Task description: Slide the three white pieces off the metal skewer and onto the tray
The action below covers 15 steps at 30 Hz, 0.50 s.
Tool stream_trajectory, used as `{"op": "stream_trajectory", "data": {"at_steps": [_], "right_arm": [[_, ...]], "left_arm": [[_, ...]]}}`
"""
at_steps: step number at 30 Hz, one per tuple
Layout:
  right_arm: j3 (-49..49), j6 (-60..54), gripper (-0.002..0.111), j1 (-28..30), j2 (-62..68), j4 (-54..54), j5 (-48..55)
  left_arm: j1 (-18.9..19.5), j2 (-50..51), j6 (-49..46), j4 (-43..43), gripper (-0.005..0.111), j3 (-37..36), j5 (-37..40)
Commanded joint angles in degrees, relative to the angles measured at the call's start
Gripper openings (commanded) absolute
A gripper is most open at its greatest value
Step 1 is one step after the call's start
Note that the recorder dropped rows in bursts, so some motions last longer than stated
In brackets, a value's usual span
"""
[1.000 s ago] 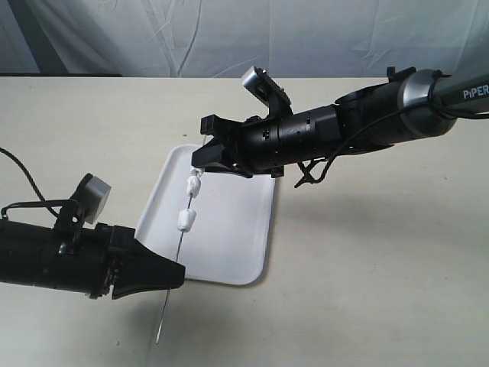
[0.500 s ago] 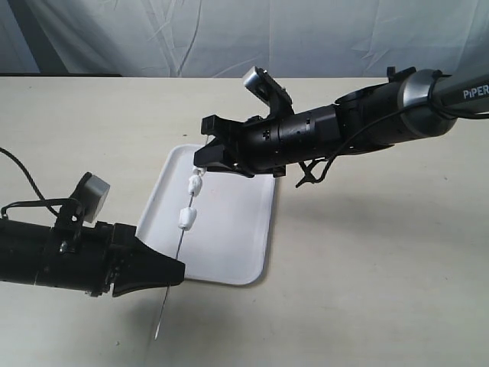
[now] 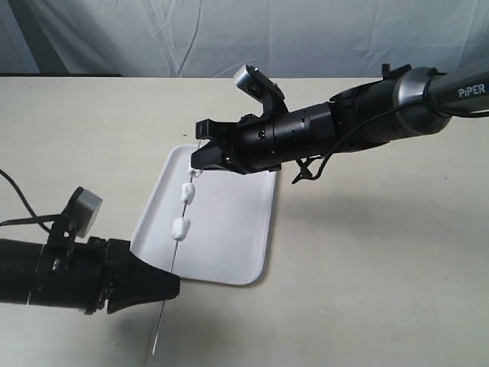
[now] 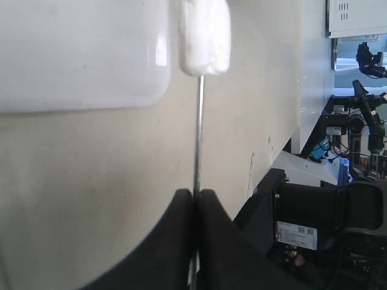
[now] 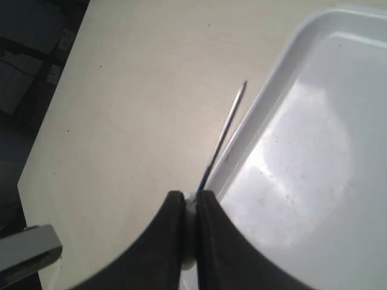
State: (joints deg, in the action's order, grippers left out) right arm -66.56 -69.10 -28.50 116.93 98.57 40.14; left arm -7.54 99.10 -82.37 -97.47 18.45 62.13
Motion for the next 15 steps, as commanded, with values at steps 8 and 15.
{"op": "stream_trajectory", "data": {"at_steps": [8,15], "right_arm": [[-3.2,-0.9,-0.001,0.5,-0.1,1.0,-7.8],[-3.2,4.6,0.025,0.5,-0.1,-8.1,-6.4]], "left_arm": [[-0.1,0.2,-11.5,-1.4,0.000,-14.1,7.8],[-0.1,0.2,-15.4,-2.5,0.000,-17.5,7.8]]}}
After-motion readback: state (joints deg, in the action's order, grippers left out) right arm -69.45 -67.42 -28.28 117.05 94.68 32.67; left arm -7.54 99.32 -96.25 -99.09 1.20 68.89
